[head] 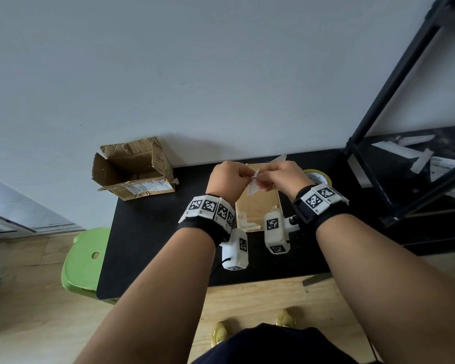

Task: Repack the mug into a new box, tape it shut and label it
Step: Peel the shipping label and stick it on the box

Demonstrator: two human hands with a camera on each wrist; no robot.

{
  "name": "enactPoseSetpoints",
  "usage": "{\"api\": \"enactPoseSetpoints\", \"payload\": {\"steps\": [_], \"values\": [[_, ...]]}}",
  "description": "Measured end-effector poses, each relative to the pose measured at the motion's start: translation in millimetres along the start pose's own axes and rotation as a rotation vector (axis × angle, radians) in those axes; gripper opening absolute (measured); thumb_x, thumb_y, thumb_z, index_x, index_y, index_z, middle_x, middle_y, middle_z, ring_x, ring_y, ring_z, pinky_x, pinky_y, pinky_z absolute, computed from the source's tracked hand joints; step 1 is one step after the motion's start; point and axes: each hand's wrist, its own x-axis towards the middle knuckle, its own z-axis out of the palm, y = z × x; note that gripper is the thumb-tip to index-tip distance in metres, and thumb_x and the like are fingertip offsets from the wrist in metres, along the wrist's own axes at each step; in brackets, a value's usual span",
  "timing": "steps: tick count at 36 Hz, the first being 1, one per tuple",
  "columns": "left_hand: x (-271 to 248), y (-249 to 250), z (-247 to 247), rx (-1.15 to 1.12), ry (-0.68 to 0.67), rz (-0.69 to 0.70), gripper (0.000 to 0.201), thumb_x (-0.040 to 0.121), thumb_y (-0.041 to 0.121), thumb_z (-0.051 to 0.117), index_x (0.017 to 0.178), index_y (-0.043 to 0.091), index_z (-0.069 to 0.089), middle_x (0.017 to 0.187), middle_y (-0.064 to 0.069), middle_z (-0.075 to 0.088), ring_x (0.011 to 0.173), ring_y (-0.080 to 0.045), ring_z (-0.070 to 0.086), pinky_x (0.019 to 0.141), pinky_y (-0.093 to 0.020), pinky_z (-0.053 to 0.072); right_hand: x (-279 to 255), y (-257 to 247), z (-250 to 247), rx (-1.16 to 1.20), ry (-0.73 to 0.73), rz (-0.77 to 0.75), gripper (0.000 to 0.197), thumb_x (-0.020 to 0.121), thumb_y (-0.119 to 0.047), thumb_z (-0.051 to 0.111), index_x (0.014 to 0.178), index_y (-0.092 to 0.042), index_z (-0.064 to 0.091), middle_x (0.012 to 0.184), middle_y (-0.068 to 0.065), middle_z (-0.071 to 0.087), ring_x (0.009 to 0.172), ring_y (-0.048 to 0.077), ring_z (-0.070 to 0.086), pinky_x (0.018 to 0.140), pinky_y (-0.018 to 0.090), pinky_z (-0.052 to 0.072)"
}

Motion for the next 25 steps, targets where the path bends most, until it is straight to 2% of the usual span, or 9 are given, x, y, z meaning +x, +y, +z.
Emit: {"api": "enactPoseSetpoints", "payload": {"steps": [6, 11, 15, 21, 25], "values": [[3.3, -2.3, 0.6, 0.005, -0.001, 0.007, 0.013, 0.081, 0.014, 0.07, 0.091, 0.017, 0.078, 0.089, 0.001, 0.074, 0.089, -0.015, 0.067, 0.083, -0.028, 0.052, -1.7, -1.0, -2.7, 0.005, -0.007, -0.01, 0.006, 0.084, -0.003, 0.068, 0.08, -0.006, 0.071, 0.077, 0.014, 0.071, 0.078, 0.026, 0.067, 0.082, 0.038, 0.056], [4.8, -3.2, 1.0, 0.019, -0.005, 0.02, 0.012, 0.08, 0.017, 0.072, 0.089, 0.02, 0.078, 0.087, 0.003, 0.074, 0.086, -0.013, 0.066, 0.079, -0.025, 0.051, -1.6, 0.0, -3.3, 0.002, -0.024, -0.035, 0.007, 0.083, -0.002, 0.069, 0.078, -0.006, 0.071, 0.079, 0.017, 0.071, 0.077, 0.026, 0.067, 0.079, 0.037, 0.057], [4.8, -4.1, 1.2, 0.028, -0.016, 0.025, 0.012, 0.081, 0.018, 0.072, 0.09, 0.02, 0.078, 0.088, 0.003, 0.074, 0.088, -0.011, 0.065, 0.077, -0.022, 0.048, -1.2, 1.0, -4.4, -0.015, -0.037, -0.038, 0.005, 0.084, -0.003, 0.069, 0.08, -0.005, 0.072, 0.08, 0.016, 0.071, 0.08, 0.027, 0.067, 0.083, 0.04, 0.057], [5.4, -3.6, 1.8, 0.052, -0.017, 0.027, 0.014, 0.083, 0.018, 0.07, 0.093, 0.02, 0.078, 0.091, 0.003, 0.074, 0.089, -0.012, 0.066, 0.078, -0.021, 0.047, 0.1, 2.9, -3.9, -0.016, -0.022, -0.033, 0.004, 0.084, -0.006, 0.07, 0.08, -0.007, 0.071, 0.079, 0.015, 0.071, 0.079, 0.026, 0.067, 0.085, 0.042, 0.056], [5.2, -2.5, 1.8, 0.07, -0.016, 0.041, 0.014, 0.084, 0.017, 0.069, 0.095, 0.018, 0.078, 0.094, 0.002, 0.074, 0.09, -0.012, 0.066, 0.079, -0.021, 0.047, 1.0, 3.6, -3.5, -0.01, 0.013, -0.027, 0.004, 0.084, -0.009, 0.072, 0.082, -0.006, 0.071, 0.075, 0.012, 0.071, 0.073, 0.022, 0.067, 0.082, 0.041, 0.057]]}}
